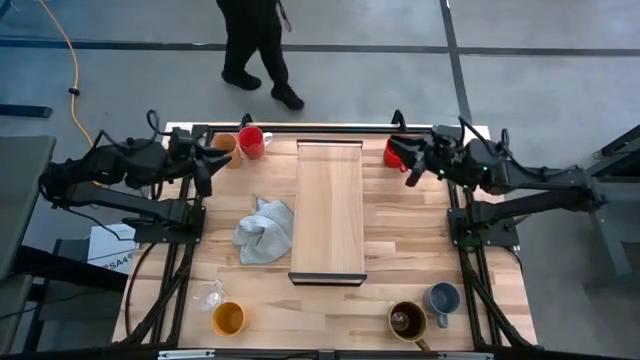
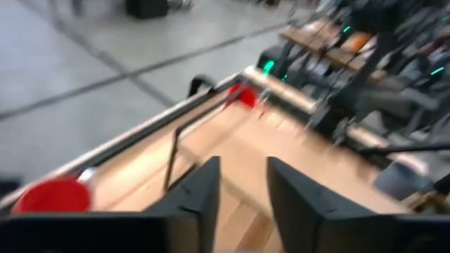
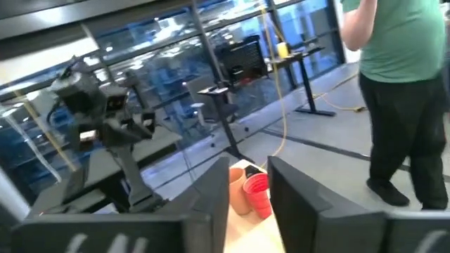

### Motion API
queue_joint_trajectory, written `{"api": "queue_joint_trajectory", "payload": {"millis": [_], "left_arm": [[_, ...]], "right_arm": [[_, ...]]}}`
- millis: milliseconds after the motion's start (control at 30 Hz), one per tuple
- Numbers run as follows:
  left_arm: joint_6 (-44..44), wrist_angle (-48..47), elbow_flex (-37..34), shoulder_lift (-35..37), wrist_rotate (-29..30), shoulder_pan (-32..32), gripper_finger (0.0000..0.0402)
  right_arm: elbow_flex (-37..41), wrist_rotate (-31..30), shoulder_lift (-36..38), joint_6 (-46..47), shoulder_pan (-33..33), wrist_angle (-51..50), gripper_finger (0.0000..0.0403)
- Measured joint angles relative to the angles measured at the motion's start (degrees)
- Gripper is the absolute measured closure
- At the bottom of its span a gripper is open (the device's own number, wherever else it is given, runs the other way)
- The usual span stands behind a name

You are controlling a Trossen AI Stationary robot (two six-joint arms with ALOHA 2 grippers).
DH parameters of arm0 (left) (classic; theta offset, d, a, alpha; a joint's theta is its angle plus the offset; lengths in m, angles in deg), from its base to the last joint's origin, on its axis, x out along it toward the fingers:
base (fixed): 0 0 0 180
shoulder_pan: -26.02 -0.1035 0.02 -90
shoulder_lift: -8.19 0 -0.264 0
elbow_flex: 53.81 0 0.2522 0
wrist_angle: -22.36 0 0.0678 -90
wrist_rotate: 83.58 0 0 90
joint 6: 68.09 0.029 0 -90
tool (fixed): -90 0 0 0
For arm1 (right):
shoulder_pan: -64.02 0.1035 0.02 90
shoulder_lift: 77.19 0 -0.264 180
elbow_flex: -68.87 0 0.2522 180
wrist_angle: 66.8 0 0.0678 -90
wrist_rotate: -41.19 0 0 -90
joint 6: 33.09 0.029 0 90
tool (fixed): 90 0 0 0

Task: Stack small to large cups/mugs on shelf
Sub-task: Put the orange cup on the shelf

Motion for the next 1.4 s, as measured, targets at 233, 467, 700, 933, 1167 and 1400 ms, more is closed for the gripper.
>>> {"api": "queue_joint_trajectory", "payload": {"millis": [233, 467, 700, 933, 1167, 1400], "left_arm": [[-11.59, -17.04, 5.63, -9.54, 1.09, -1.72, 0.016], [-10.17, -29.49, 11.42, -24.65, -1.89, -16.12, 0.0138], [0.12, -27.99, 11.42, -32.92, -9.53, -34.5, 0.0137], [4.68, -26.4, 11.42, -39.33, -19.67, -45.38, 0.0137], [4.94, -24.58, 11.4, -45.24, -19.46, -47.76, 0.0137], [5.04, -24.13, 11.38, -50.55, -18.24, -47.71, 0.0137]], "right_arm": [[-3.81, -0.63, -4.51, 0.81, 0.0, -1.02, 0.0269], [-4.25, -0.44, -5.92, 0.63, -0.01, -4.32, 0.0265], [-4.25, 0.75, -5.41, 0.41, -0.02, -7.19, 0.0265], [-4.26, 1.99, -4.95, -0.82, -0.02, -9.84, 0.0265], [-4.27, 4.22, -4.94, -2.43, -0.01, -10.16, 0.0265], [-4.27, 4.29, -4.94, -2.43, 0.0, -10.16, 0.0265]]}}
